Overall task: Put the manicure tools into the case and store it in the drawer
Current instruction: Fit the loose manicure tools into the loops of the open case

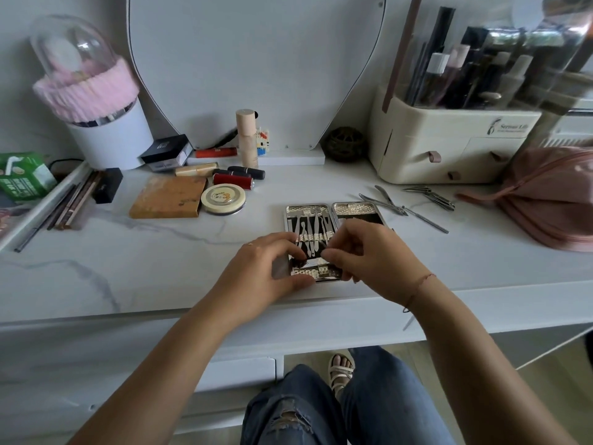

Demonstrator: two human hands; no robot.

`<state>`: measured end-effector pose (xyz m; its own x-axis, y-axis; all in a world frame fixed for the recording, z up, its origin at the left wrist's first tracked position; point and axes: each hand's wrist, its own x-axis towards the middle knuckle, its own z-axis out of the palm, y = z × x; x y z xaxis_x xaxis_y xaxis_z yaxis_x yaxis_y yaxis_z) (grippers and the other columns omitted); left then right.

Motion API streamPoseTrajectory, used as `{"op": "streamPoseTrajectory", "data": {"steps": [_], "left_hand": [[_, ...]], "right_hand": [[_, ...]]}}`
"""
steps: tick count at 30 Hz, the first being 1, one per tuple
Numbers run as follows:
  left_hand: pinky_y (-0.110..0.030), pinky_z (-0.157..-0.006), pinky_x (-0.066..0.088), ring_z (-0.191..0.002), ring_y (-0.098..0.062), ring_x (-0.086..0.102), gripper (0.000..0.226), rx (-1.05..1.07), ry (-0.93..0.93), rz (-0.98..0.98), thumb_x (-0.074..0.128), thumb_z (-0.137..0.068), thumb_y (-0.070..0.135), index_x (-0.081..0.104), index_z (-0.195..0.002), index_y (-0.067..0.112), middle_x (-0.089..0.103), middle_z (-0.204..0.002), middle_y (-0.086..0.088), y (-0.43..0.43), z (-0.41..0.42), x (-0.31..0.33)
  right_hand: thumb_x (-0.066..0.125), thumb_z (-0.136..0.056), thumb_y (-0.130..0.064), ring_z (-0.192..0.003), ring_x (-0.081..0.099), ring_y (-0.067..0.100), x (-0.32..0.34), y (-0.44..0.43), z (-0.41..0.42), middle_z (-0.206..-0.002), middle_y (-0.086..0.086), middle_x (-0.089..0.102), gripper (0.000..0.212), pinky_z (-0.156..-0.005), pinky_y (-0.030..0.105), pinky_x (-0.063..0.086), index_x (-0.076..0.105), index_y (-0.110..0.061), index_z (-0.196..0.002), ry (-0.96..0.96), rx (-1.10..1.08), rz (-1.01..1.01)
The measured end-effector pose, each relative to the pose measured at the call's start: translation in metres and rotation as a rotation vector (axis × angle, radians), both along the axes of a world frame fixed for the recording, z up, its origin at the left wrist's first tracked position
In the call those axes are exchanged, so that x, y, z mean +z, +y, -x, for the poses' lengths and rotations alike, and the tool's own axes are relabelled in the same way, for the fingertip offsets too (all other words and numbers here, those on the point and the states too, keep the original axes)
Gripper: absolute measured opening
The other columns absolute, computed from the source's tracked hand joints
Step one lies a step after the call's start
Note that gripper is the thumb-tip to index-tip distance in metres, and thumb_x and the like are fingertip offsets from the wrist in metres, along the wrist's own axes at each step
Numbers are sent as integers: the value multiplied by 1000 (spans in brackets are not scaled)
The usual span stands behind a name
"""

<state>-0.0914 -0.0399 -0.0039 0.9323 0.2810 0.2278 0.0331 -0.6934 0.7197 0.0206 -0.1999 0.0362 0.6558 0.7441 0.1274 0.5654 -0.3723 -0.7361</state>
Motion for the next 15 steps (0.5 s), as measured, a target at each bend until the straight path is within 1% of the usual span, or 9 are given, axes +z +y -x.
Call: {"op": "streamPoseTrajectory", "data": {"steps": [1,2,4,6,9,10,12,15], "left_hand": [[-24,-99,40,-117,-1,51,39,5,-8,15,74,-65,49,66,-95,26,56,-127,13,0,0,0],[-23,-99,41,-117,-1,52,41,11,-12,26,74,-64,50,65,-95,25,56,-126,13,0,0,-1],[-23,-98,41,-117,0,52,46,15,-12,34,70,-61,56,64,-96,26,56,-126,15,-1,1,-1],[-22,-98,41,-116,0,52,50,15,-15,38,68,-59,59,63,-97,27,56,-126,15,-2,1,0],[-22,-99,40,-117,1,52,53,14,-17,32,66,-60,61,64,-100,26,56,-125,16,-2,1,-1],[-23,-99,40,-117,1,52,52,15,-16,32,65,-61,61,65,-100,27,56,-125,17,-2,1,0],[-23,-98,40,-114,1,52,45,23,-9,37,64,-64,60,67,-97,29,56,-123,18,-1,-1,1],[-22,-94,39,-111,1,53,27,54,30,41,70,-70,50,70,-90,31,56,-120,20,-1,-5,5]], "right_hand": [[67,-82,-16,-52,61,11,1,-1,0,-62,4,65,11,-51,23,51,60,-9,-79,32,38,3],[68,-82,-14,-52,61,9,0,-1,0,-61,2,64,9,-51,22,51,61,-8,-80,24,57,10],[70,-80,-15,-52,60,9,-3,1,2,-61,-2,63,8,-54,21,50,64,-8,-81,-66,39,28],[71,-79,-18,-55,59,10,-6,3,3,-62,-5,62,8,-59,21,48,65,-13,-80,-149,-1,31],[70,-79,-18,-58,58,11,-9,3,3,-63,-5,61,5,-61,23,47,66,-16,-82,-147,-25,-12],[69,-79,-19,-58,56,11,-10,2,3,-62,-6,60,6,-61,23,47,67,-16,-85,-145,-26,-14],[69,-80,-21,-58,52,6,-10,-1,1,-62,-9,57,11,-60,18,42,69,-18,-91,-172,-26,29],[70,-80,-25,-59,50,5,-10,-3,-5,-64,-7,58,15,-59,15,39,71,-20,-93,-183,-41,99]]}}
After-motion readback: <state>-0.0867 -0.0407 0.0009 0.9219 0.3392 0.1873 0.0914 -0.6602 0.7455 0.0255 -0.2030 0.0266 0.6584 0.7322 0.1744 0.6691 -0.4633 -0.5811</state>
